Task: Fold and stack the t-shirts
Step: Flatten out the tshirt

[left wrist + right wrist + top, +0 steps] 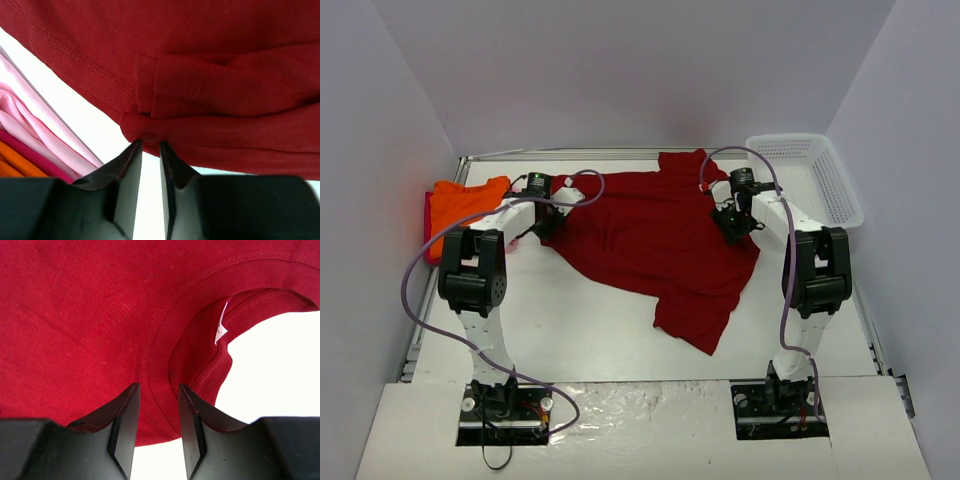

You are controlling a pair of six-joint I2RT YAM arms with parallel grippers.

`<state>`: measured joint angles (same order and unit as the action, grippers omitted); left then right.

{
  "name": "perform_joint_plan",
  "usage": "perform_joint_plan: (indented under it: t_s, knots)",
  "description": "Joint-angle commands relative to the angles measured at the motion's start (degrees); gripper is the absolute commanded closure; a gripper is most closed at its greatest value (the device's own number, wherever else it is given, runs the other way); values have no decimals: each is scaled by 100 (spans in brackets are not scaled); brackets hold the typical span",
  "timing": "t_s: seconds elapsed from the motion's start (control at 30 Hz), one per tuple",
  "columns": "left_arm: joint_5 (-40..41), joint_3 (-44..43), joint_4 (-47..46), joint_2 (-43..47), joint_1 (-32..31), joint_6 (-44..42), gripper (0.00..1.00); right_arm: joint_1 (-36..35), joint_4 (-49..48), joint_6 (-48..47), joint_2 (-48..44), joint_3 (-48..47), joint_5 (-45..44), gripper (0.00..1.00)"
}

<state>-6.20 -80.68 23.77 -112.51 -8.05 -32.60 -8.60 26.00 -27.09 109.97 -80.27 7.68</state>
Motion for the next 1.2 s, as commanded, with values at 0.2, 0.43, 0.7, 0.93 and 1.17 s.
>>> perform_joint_plan:
  t_s: [0.2, 0.43, 0.7, 0.93, 1.17]
  knots:
    - [-48, -237, 154, 194, 41, 17, 97, 43, 230, -33, -2, -94, -127, 68]
    - [-153, -255, 479, 580, 50, 17, 98, 43, 239, -24, -151, -94, -109, 68]
    - [-216, 79, 699, 1688, 41, -18, 98, 51, 239, -33, -319, -68, 5, 69]
    - [-294, 333, 1024, 2285, 41, 61, 98, 60, 248, -42, -476, -24, 40, 69]
    - [-365, 816, 1236, 2874, 41, 69, 98, 78, 248, -77, -705, 90, 93, 69]
